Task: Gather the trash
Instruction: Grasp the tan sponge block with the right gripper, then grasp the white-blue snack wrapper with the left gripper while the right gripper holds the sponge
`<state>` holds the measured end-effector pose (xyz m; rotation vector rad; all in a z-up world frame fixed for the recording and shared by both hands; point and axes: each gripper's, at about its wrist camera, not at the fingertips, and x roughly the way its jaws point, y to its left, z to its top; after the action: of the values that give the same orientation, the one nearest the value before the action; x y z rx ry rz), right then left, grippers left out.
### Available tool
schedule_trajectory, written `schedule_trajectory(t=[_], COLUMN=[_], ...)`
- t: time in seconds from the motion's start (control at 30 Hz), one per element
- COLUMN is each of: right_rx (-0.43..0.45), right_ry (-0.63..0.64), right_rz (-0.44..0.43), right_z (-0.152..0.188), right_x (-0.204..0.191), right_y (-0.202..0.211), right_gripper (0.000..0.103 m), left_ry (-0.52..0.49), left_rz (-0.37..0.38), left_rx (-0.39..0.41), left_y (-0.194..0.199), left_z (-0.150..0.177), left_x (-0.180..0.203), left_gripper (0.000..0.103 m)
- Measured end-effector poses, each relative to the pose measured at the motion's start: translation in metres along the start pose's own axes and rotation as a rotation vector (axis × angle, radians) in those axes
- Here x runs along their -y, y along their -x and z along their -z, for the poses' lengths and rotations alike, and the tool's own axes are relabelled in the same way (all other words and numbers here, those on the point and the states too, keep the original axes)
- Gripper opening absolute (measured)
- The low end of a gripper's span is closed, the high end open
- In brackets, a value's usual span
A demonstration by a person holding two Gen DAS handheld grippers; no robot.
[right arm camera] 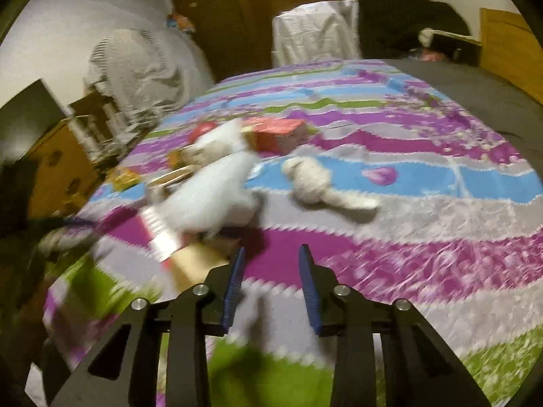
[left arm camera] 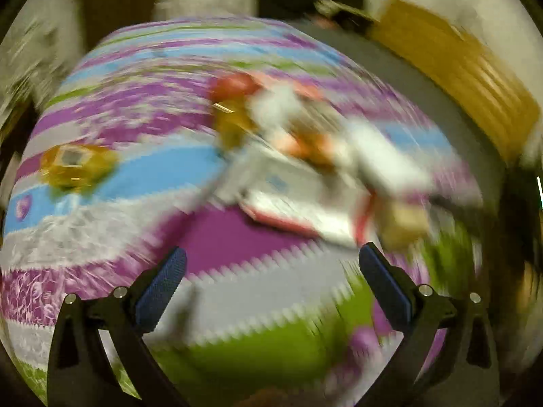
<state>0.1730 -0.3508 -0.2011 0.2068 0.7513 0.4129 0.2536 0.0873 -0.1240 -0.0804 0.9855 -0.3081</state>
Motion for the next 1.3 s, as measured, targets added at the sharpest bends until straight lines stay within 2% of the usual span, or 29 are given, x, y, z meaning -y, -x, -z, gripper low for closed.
schedule_trajectory(t=[0.03,0.13,0.2,0.27,0.3,0.37,0.4,0.43,0.5,0.53,0.63,0.7,0.77,0.8,0.87,0.97,1.1,1.17,1.2,1.3], right_rx=[-0.006,0.049,0.068,0.102,0.101,0.002,-0.046,-0.088,-0.102,-0.094,-0.064,-0.006,0.046,0.066,0.081,0.019,-0.079,-0.096,-0.102,-0.116], right_ry=[0.018,0.001,-0.003,0.019,0.039,0.091,0.091,0.071,0.106,0.159,0.222,0.221,0.186,0.174,0.192,0.258,0.351,0.382,0.394,0.419], right_rz=[-0.025,0.004,0.055,0.152,0.185,0.226,0.218,0.160,0.074,0.017,-0.104,-0.130,-0.167,-0.187,-0.182,-0.129,-0.102,-0.117,-0.122,-0.114], right_z=[0.003,-0.002,-0.020,-0.046,-0.055,-0.071,-0.072,-0.071,-0.066,-0.061,-0.057,-0.063,-0.070,-0.072,-0.071,-0.049,-0.011,-0.001,0.001,0.001], right_x=[-0.004,0.002,0.014,0.030,0.036,0.045,0.047,0.039,0.009,-0.023,-0.078,-0.096,-0.097,-0.095,-0.085,-0.072,-0.061,-0.059,-0.059,-0.061], right_y=[0.004,0.017,0.012,-0.003,-0.014,-0.057,-0.072,-0.084,-0.084,-0.081,-0.069,-0.049,-0.023,-0.009,0.016,0.031,0.027,0.015,0.011,-0.007], right_gripper=[0.034,0.034,0.034,0.038,0.040,0.045,0.045,0.045,0.045,0.045,0.045,0.045,0.045,0.046,0.055,0.068,0.073,0.073,0.073,0.073], left_ry=[0.036,0.147,0.164,0.132,0.129,0.161,0.191,0.207,0.222,0.225,0.243,0.243,0.243,0.234,0.219,0.186,0.126,0.015,-0.095,-0.285], left_rz=[-0.008,-0.040,-0.030,-0.049,-0.058,-0.045,-0.031,-0.028,-0.046,-0.054,-0.066,-0.094,-0.108,-0.112,-0.117,-0.088,-0.051,-0.011,-0.002,-0.047], left_rx=[0.012,0.041,0.048,0.057,0.059,0.062,0.061,0.060,0.060,0.057,0.033,0.033,0.046,0.057,0.076,0.076,0.073,0.093,0.085,0.074], left_y=[-0.002,-0.003,0.002,0.005,0.005,0.011,0.012,0.014,0.017,0.019,0.016,0.019,0.029,0.035,0.047,0.054,0.050,0.048,0.042,0.026], left_z=[-0.006,-0.024,-0.023,-0.017,-0.011,0.005,0.012,0.020,0.034,0.041,0.058,0.065,0.072,0.074,0.078,0.084,0.085,0.085,0.082,0.072], left_x=[-0.008,-0.027,-0.030,-0.019,-0.017,-0.019,-0.021,-0.023,-0.024,-0.023,-0.029,-0.033,-0.037,-0.038,-0.041,-0.041,-0.023,0.006,0.028,0.064], left_gripper=[0.098,0.096,0.096,0.096,0.096,0.096,0.096,0.096,0.096,0.096,0.096,0.096,0.096,0.096,0.096,0.096,0.096,0.096,0.093,0.085])
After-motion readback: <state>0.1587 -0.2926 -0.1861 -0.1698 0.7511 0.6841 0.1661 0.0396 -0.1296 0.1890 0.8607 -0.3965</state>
